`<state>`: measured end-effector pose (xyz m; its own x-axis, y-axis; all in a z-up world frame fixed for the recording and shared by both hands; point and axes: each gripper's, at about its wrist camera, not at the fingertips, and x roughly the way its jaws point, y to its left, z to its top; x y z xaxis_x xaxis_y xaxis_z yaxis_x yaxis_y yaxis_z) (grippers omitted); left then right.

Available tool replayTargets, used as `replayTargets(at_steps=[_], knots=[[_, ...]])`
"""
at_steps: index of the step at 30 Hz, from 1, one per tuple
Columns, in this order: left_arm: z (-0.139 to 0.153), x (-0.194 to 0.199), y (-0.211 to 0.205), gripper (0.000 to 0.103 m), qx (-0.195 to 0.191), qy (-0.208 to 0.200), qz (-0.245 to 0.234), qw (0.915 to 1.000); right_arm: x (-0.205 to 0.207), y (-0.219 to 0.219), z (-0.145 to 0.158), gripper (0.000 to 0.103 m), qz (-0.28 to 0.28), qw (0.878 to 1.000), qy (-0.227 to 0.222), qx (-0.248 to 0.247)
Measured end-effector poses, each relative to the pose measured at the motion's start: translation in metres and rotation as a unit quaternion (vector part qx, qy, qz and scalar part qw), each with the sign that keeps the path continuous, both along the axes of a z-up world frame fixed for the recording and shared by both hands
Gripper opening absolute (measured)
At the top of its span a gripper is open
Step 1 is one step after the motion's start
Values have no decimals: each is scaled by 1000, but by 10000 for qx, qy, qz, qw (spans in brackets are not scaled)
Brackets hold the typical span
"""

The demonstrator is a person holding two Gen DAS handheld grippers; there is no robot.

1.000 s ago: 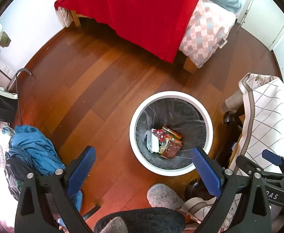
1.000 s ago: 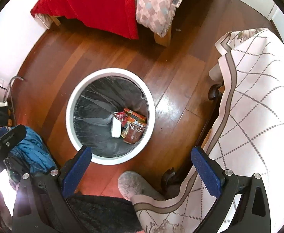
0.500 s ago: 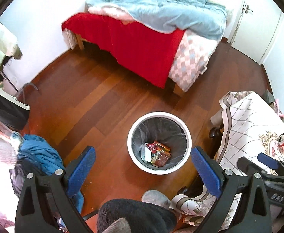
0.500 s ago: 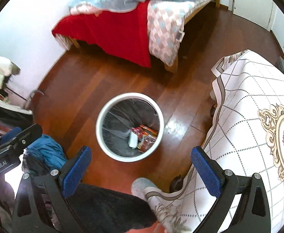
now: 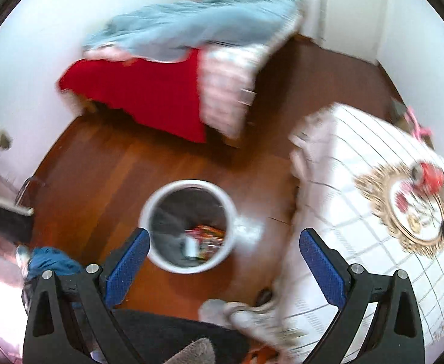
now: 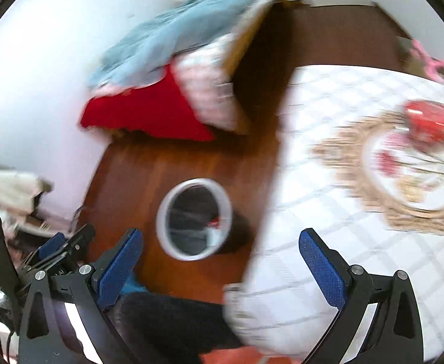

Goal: Collect trash
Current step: 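Move both tools back from the bin to the table, then grasp the red Coca-Cola can with the left tool while the right tool grasps the yellow bread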

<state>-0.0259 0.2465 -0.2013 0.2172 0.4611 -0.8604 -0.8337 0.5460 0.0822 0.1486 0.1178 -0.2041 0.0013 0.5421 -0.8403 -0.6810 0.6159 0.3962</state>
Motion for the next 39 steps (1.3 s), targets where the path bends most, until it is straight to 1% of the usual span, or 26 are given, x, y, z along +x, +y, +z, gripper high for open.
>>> replayTargets(at_steps=[4, 7, 9, 11, 12, 13, 14, 16, 17, 19, 20, 21, 22, 23, 24, 26, 28, 29, 31, 32, 33, 34, 35, 37, 38, 39], knots=[[-33, 85, -35, 101, -173, 160, -655, 9976, 86, -76, -16, 103, -1039, 9936, -16, -436], [-56, 145, -63, 101, -442, 295, -1084, 9927, 161, -140, -33, 103, -1948, 9784, 19, -685], [-67, 181, -81, 101, -478, 409, -1331, 9891, 200, -175, -46, 103, -2432, 9669, 34, -769], [-72, 212, -97, 101, -378, 543, -1624, 9845, 237, -203, -63, 103, -2765, 9564, 43, -945], [-72, 225, -104, 101, -306, 588, -1789, 9816, 257, -216, -73, 98, -2910, 9513, 109, -1009], [-70, 240, -112, 101, -178, 630, -2066, 9762, 269, -224, -80, 90, -2972, 9491, 200, -1022], [-68, 249, -117, 101, -54, 661, -2245, 9722, 280, -230, -88, 87, -3016, 9472, 298, -1045], [-60, 275, -131, 101, 293, 733, -2759, 9580, 297, -237, -101, 81, -3049, 9459, 375, -1042], [-56, 288, -137, 101, 506, 781, -3037, 9482, 301, -240, -105, 81, -3033, 9459, 359, -1097], [-51, 317, -148, 101, 797, 921, -3621, 9241, 311, -239, -115, 81, -3013, 9457, 348, -1171], [-51, 334, -154, 101, 905, 1051, -3952, 9081, 314, -237, -119, 81, -3014, 9453, 369, -1190], [-51, 345, -158, 101, 953, 1137, -4205, 8951, 319, -237, -123, 80, -3034, 9447, 399, -1182], [-53, 358, -163, 101, 1024, 1260, -4515, 8774, 323, -238, -126, 79, -3040, 9446, 430, -1156], [-58, 370, -168, 101, 1071, 1426, -4842, 8566, 326, -237, -127, 78, -3041, 9446, 432, -1156], [-62, 378, -173, 101, 1125, 1562, -5079, 8396, 326, -234, -130, 76, -3039, 9446, 420, -1171], [-73, 391, -177, 101, 1104, 1813, -5401, 8144, 330, -233, -136, 74, -3005, 9454, 430, -1185], [-86, 403, -178, 101, 849, 1993, -5631, 7975, 330, -228, -136, 71, -3008, 9455, 363, -1190], [-90, 406, -179, 101, 739, 2052, -5696, 7924, 330, -226, -137, 69, -3006, 9455, 337, -1202], [-101, 413, -179, 100, 609, 2169, -5756, 7861, 330, -226, -137, 59, -3008, 9454, 290, -1223], [-106, 417, -180, 97, 612, 2192, -5752, 7857, 329, -225, -137, 56, -3005, 9453, 267, -1240], [-107, 419, -180, 88, 683, 2191, -5706, 7885, 327, -225, -137, 51, -3000, 9454, 254, -1248], [-107, 420, -178, 80, 740, 2151, -5655, 7928, 327, -224, -136, 43, -2976, 9464, 257, -1229], [-105, 422, -176, 79, 708, 2086, -5578, 8002, 325, -222, -137, 38, -2929, 9479, 257, -1228], [-99, 418, -173, 79, 446, 1887, -5466, 8146, 320, -220, -135, 21, -2846, 9499, 186, -1277], [-95, 415, -173, 78, 437, 1823, -5394, 8210, 319, -220, -134, 19, -2824, 9505, 130, -1293], [-93, 410, -171, 78, 431, 1761, -5298, 8286, 317, -221, -132, 12, -2832, 9505, 76, -1275]])
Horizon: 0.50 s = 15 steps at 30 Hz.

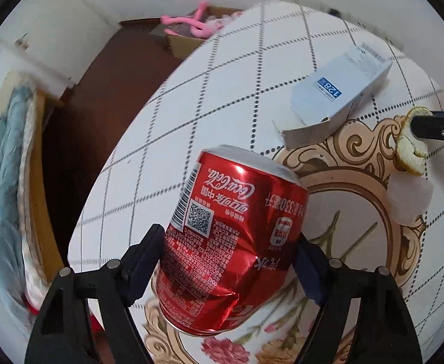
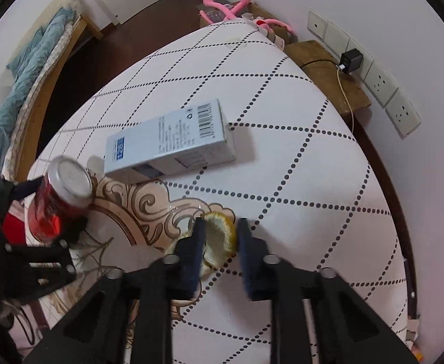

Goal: Collect trash
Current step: 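Grasp the red Coca-Cola can with the left tool while the right tool grasps the yellow bread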

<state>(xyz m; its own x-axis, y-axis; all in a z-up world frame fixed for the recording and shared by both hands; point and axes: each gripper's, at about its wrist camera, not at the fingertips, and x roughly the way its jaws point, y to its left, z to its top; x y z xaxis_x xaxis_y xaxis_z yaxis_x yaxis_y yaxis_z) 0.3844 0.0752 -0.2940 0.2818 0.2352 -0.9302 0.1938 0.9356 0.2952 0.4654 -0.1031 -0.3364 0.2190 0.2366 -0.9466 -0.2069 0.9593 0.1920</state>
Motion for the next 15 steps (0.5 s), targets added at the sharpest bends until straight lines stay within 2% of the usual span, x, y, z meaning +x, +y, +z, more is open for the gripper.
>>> replayTargets(at_steps=[3, 5, 7, 10, 15], knots=[[5, -21, 5, 78, -101, -139, 570, 9982, -4, -7, 7, 11, -65, 9999, -115, 53], [8, -34, 10, 78, -150, -198, 1170, 9928, -8, -11, 15, 11, -96, 9997, -201, 100], [14, -48, 17, 78, -347, -274, 1709, 9843, -14, -15, 23, 11, -100, 9994, -302, 128], [32, -78, 24, 78, -582, -659, 2324, 9686, -24, -18, 38, 11, -94, 9988, -454, 170], [75, -126, 25, 78, -740, -1278, 2792, 9488, -45, -14, 73, 11, 24, 9963, -817, 251]])
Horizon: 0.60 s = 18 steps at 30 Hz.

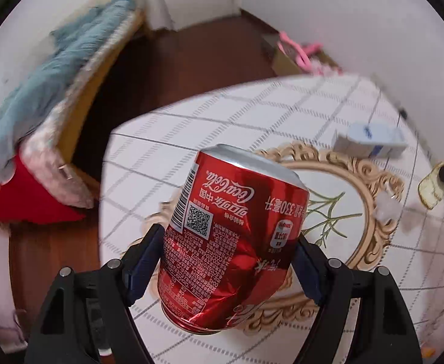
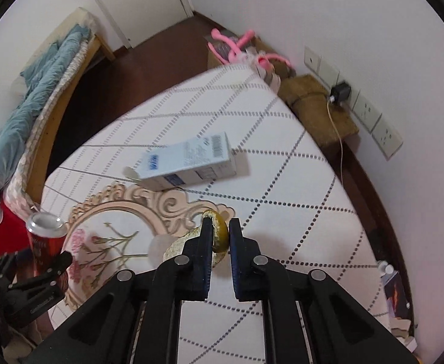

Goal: Collect trash
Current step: 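Grasp the red Coca-Cola can with the left tool while the right tool grasps the yellow bread, then carry the can and bread over the bin and open both tools to drop them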

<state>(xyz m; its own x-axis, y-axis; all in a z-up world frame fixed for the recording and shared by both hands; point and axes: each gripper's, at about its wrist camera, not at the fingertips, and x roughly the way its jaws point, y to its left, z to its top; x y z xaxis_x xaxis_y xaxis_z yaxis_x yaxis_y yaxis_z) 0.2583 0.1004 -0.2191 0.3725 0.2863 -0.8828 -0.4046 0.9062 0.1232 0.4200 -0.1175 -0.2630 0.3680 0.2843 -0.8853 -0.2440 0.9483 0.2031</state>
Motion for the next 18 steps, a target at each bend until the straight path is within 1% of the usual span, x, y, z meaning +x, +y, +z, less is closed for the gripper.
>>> replayTargets(at_steps=[2, 5, 8, 9, 12, 15, 18], knots=[[21, -10, 11, 78, 31, -233, 132, 9996, -9, 4, 16, 11, 78, 9999, -90, 120], [48, -41, 23, 78, 83, -528, 304, 9981, -25, 17, 39, 11, 267, 9990, -160, 328], [71, -70, 37, 78, 165, -762, 476, 9958, -47, 37, 61, 11, 562, 9968, -241, 517], [75, -80, 45, 78, 189, -820, 530, 9950, -56, 45, 68, 11, 672, 9957, -255, 586], [96, -119, 65, 78, 276, -1004, 776, 9915, -85, 74, 86, 11, 1021, 9915, -313, 750], [111, -157, 86, 78, 364, -1130, 1068, 9872, -118, 111, 98, 11, 1402, 9856, -307, 890], [118, -196, 110, 78, 470, -1171, 1383, 9823, -153, 152, 102, 11, 1835, 9778, -248, 976]])
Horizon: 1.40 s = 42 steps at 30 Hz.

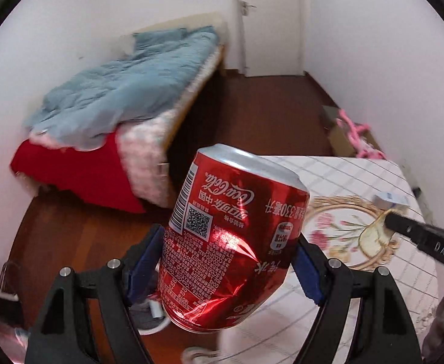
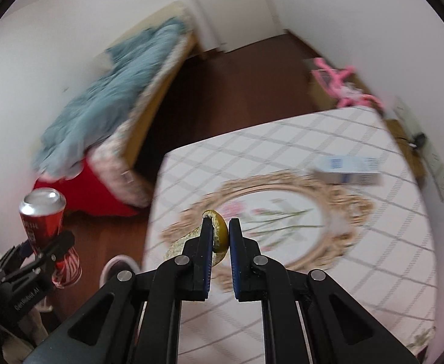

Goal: Collect trash
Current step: 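Carry the can and bread over the bin and open both tools to drop them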

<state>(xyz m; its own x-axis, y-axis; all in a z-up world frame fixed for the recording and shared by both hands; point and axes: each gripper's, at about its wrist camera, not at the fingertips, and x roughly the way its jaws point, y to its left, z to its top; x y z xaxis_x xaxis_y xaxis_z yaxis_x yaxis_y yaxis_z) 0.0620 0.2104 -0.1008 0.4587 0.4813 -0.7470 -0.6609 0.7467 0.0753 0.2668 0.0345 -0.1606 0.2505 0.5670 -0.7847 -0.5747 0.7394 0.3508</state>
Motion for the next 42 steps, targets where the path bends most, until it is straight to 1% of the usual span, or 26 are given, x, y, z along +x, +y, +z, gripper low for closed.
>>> replayTargets(at_steps=[3, 6, 9, 11, 15, 19, 20, 23, 25, 28, 31, 34, 36, 37, 38, 39, 40, 41, 42], knots=[[0, -41, 27, 78, 43, 4, 349, 9994, -39, 48, -1, 11, 465, 9989, 37, 44], [-10, -76, 55, 78, 9, 84, 683, 9976, -74, 95, -8, 11, 883, 9961, 86, 24], [-29, -105, 84, 78, -125, 192, 964, 9951, -113, 147, -25, 11, 1293, 9914, 202, -66], [-48, -121, 107, 78, -270, 297, 1137, 9927, -131, 176, -39, 11, 1498, 9882, 273, -170], [-92, -144, 146, 78, -580, 506, 1415, 9869, -166, 236, -85, 11, 1810, 9812, 440, -506], [-150, -162, 180, 78, -1044, 683, 1671, 9780, -187, 287, -144, 11, 2017, 9723, 692, -963], [-161, -164, 185, 78, -1128, 718, 1709, 9762, -194, 300, -163, 11, 2063, 9690, 782, -1116], [-199, -170, 207, 78, -1439, 828, 1824, 9691, -201, 326, -206, 11, 2121, 9622, 995, -1386], [-218, -172, 219, 78, -1608, 876, 1880, 9649, -203, 340, -233, 11, 2149, 9579, 1108, -1550], [-242, -174, 234, 78, -1910, 889, 1939, 9581, -206, 357, -263, 11, 2182, 9526, 1285, -1687], [-253, -176, 241, 78, -2139, 800, 1990, 9530, -208, 372, -289, 11, 2271, 9460, 1427, -1820], [-260, -182, 245, 78, -2353, 740, 2114, 9458, -212, 384, -305, 11, 2432, 9402, 1448, -1896], [-263, -185, 246, 79, -2417, 686, 2135, 9441, -214, 388, -312, 12, 2549, 9350, 1470, -1977], [-263, -186, 247, 80, -2403, 698, 2147, 9441, -216, 390, -314, 17, 2616, 9324, 1463, -2020], [-263, -187, 246, 86, -2393, 717, 2167, 9437, -216, 392, -316, 20, 2684, 9301, 1475, -2027], [-263, -188, 245, 91, -2391, 749, 2183, 9432, -218, 392, -313, 31, 2749, 9287, 1441, -2028], [-262, -189, 244, 91, -2386, 760, 2200, 9428, -220, 391, -312, 51, 2788, 9280, 1375, -2051], [-261, -191, 243, 91, -2372, 765, 2219, 9427, -223, 390, -310, 60, 2835, 9275, 1313, -2054], [-260, -193, 241, 97, -2358, 776, 2228, 9427, -224, 387, -305, 69, 2887, 9273, 1228, -2044]])
